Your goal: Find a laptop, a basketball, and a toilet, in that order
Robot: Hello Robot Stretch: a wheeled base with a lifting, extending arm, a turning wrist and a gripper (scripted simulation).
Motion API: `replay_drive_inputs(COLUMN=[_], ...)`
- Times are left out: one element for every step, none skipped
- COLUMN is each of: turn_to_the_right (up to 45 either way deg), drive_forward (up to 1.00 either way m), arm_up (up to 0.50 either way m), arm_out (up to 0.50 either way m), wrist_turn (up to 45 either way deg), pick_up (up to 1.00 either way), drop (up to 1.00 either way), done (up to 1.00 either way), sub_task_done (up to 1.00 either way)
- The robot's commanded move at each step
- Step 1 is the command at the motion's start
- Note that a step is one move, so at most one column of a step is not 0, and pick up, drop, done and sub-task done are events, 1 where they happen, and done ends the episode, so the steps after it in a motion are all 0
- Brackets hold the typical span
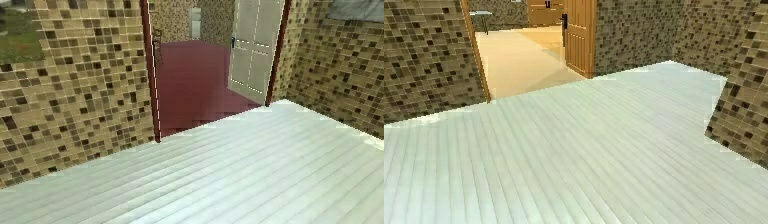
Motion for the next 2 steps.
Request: replay_drive_inputs(turn_to_the_right=[3.0,3.0], drive_forward=[0.0,0.0], arm_up=[0.0,0.0], arm_out=[0.0,0.0], wrist_turn=[0.0,0.0], pick_up=[0.0,0.0], drop=[0.0,0.0], done=[0.0,0.0], sub_task_done=[0.0,0.0])
